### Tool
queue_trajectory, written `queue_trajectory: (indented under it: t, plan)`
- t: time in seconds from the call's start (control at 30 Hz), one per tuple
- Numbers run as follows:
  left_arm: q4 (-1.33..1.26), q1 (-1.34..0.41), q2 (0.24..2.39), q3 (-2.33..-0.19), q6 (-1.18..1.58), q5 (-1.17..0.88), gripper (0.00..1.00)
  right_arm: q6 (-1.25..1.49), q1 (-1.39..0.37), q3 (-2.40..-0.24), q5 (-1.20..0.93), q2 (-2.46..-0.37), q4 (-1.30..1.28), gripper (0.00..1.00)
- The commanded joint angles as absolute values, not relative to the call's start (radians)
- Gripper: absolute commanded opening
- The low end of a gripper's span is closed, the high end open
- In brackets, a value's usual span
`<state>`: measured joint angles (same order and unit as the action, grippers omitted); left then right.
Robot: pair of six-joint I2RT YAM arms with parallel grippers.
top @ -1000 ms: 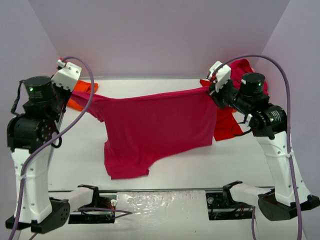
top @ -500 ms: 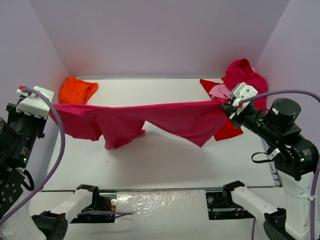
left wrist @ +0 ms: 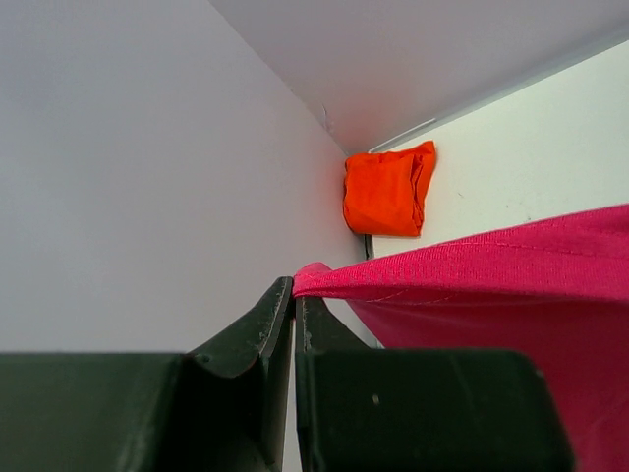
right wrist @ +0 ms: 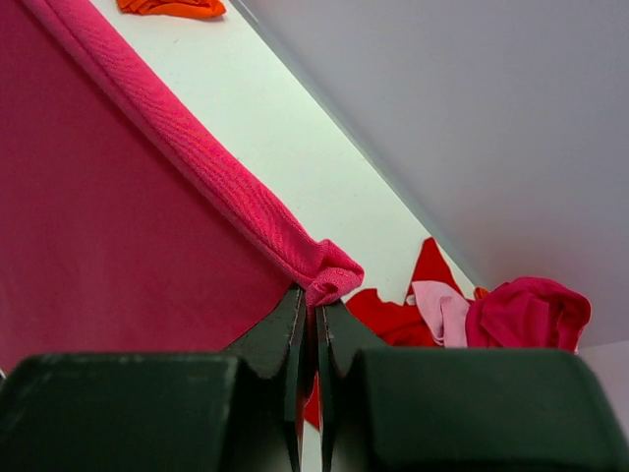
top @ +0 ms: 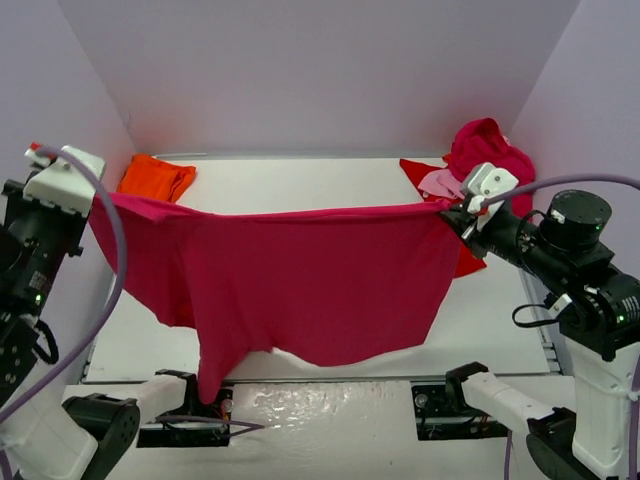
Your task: Fold and stack the t-shirts
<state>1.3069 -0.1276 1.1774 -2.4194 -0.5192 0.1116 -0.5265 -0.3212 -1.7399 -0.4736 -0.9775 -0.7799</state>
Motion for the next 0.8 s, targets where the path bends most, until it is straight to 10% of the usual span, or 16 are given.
queue_trajectory:
  t: [0.0, 0.4, 0.77]
  plan:
    - [1.209, -0.117, 1.322, -2.430, -0.600, 0.157, 0.00, -0.560, -0.340, -1.734, -0.388, -1.128, -0.736, 0.00]
    - [0.948, -0.117, 1.703, -2.170, -0.656, 0.094, 0.00, -0.632, -0.310, -1.651, -0.379, -1.628, -0.534, 0.00]
    - [0.876, -0.092, 2.284, -2.476, -0.662, 0.200, 0.00, -0.616, -0.210, -2.154, -0.358, -2.271, -0.491, 0.00]
